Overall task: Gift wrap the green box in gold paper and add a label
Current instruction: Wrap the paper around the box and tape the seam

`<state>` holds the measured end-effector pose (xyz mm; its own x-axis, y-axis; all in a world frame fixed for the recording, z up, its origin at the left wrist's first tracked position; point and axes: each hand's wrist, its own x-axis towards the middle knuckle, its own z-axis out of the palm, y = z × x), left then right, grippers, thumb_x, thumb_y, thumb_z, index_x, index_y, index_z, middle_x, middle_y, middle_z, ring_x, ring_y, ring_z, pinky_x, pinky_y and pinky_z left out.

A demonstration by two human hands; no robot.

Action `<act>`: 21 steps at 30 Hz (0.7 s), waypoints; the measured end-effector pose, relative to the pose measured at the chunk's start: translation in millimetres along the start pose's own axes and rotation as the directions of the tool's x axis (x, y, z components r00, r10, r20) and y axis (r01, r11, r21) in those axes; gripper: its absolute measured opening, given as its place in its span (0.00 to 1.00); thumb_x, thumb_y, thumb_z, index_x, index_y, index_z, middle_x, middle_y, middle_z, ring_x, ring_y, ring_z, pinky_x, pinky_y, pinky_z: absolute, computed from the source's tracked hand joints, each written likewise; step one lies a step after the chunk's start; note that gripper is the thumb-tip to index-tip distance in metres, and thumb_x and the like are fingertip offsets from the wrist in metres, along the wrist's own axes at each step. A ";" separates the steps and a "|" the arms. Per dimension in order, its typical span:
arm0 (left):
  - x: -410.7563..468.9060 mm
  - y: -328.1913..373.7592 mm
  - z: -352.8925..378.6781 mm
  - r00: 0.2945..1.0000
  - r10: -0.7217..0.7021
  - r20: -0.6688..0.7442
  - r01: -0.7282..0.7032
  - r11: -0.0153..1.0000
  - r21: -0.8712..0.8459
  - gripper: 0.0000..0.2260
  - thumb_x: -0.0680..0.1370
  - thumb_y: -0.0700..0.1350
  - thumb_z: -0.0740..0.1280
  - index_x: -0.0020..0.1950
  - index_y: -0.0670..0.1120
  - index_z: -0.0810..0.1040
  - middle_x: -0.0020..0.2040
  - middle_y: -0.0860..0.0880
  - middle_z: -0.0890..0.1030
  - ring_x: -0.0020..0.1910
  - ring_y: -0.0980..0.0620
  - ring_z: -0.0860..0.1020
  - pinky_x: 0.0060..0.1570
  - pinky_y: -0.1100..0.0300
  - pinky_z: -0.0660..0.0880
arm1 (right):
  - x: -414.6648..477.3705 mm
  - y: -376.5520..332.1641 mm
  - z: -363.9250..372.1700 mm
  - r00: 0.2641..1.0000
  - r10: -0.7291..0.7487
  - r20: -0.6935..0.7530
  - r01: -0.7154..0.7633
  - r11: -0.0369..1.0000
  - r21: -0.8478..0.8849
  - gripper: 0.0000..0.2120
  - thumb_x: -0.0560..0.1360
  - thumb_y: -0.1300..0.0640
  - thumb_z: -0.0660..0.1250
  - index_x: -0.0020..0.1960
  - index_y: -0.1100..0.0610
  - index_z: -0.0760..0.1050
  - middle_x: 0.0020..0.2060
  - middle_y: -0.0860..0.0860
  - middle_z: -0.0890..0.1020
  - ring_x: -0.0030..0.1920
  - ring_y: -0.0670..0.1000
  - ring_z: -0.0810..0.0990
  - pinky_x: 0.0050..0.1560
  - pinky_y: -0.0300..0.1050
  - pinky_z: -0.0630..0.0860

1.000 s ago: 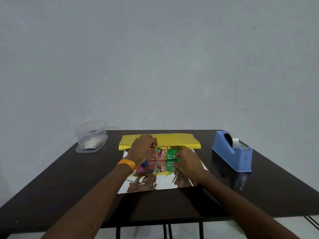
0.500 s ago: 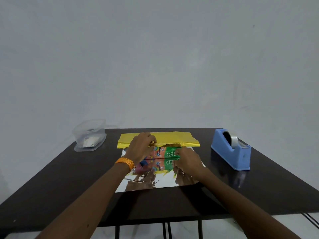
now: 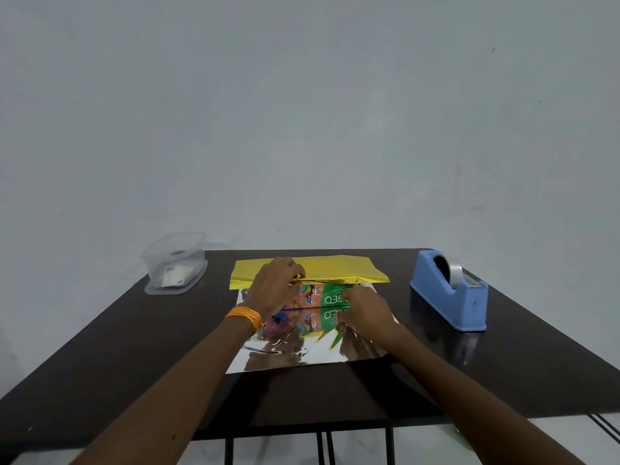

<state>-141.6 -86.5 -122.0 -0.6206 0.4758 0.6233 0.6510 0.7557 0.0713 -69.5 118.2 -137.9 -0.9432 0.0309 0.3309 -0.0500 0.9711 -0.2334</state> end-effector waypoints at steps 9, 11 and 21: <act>-0.9 0.7 0.9 0.999 -0.035 0.020 0.035 0.999 0.009 0.09 0.79 0.46 0.67 0.58 0.48 0.80 0.56 0.49 0.78 0.56 0.49 0.74 0.54 0.55 0.73 | -0.4 -15.8 -13.9 0.982 -0.144 -0.118 0.123 0.977 -0.173 0.09 0.79 0.56 0.63 0.57 0.55 0.78 0.53 0.53 0.81 0.54 0.55 0.80 0.48 0.47 0.75; -1.2 0.5 1.2 0.999 -0.034 0.019 0.034 0.999 0.009 0.08 0.78 0.46 0.68 0.57 0.48 0.80 0.55 0.49 0.78 0.55 0.49 0.74 0.53 0.54 0.73 | 7.5 -22.5 -20.7 0.964 -0.186 -0.188 0.156 0.974 -0.164 0.08 0.80 0.56 0.63 0.56 0.55 0.79 0.52 0.52 0.81 0.53 0.55 0.80 0.47 0.48 0.76; -5.2 -2.3 -2.8 1.000 -0.011 0.024 0.011 1.000 -0.004 0.10 0.78 0.45 0.69 0.59 0.49 0.81 0.56 0.50 0.79 0.56 0.49 0.74 0.53 0.54 0.73 | 42.2 -22.5 -18.9 0.964 -0.239 -0.113 0.225 0.966 -0.123 0.10 0.76 0.52 0.70 0.57 0.49 0.79 0.52 0.48 0.80 0.58 0.53 0.76 0.48 0.48 0.74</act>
<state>-138.7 -92.0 -123.3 -0.6384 0.4782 0.6032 0.6455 0.7595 0.0811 -102.0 102.1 -101.4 -0.8605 -0.1759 0.4782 -0.2205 0.9746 -0.0382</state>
